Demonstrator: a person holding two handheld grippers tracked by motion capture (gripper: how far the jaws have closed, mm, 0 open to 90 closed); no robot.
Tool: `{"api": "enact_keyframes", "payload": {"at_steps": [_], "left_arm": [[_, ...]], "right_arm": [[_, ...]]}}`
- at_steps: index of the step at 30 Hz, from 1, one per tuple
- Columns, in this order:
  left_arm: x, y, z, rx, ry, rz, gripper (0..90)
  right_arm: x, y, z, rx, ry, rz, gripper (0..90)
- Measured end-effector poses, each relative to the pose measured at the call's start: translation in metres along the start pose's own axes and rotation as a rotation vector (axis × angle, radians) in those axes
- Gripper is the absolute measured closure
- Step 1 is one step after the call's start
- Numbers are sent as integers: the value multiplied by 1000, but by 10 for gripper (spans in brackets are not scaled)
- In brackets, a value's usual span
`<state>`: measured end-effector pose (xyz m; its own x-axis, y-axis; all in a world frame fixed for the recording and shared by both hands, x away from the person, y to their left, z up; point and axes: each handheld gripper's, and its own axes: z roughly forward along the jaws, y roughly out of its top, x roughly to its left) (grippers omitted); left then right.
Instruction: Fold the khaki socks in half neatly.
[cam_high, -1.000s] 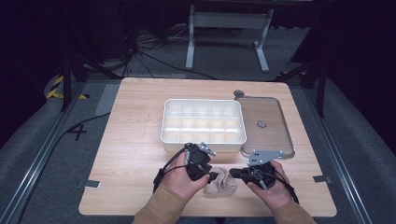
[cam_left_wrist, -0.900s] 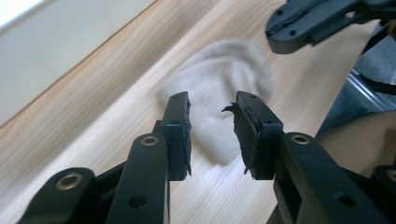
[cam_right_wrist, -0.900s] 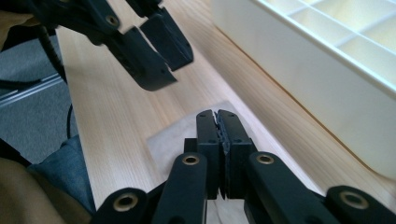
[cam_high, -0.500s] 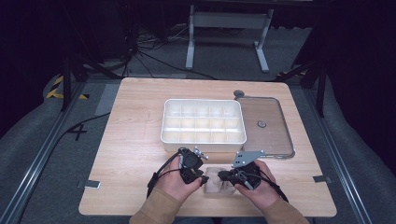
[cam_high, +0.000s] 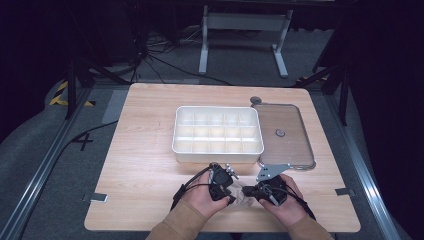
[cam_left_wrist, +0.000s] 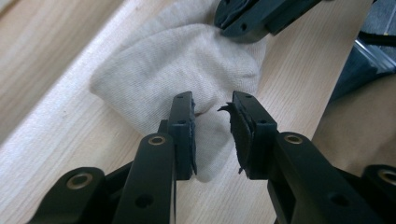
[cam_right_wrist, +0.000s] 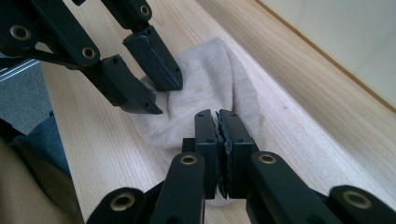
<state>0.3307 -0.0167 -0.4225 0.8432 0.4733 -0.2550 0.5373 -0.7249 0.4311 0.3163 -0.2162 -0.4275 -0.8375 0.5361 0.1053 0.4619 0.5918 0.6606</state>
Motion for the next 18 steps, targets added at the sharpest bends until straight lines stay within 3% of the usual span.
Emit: {"api": "enact_keyframes", "payload": {"at_steps": [9,11,15,18], "left_arm": [[-3,2,9,15,3,20,701],[-5,2,7,-13,3,25,687],[-10,4,12,-10,2,47,658],[-15,6,16,-19,7,68,582]], "right_arm": [[-6,-10,10,68,3,28,885],[-6,-12,12,67,11,32,889],[-6,-13,13,65,14,39,890],[-7,-14,12,58,22,51,888]]}}
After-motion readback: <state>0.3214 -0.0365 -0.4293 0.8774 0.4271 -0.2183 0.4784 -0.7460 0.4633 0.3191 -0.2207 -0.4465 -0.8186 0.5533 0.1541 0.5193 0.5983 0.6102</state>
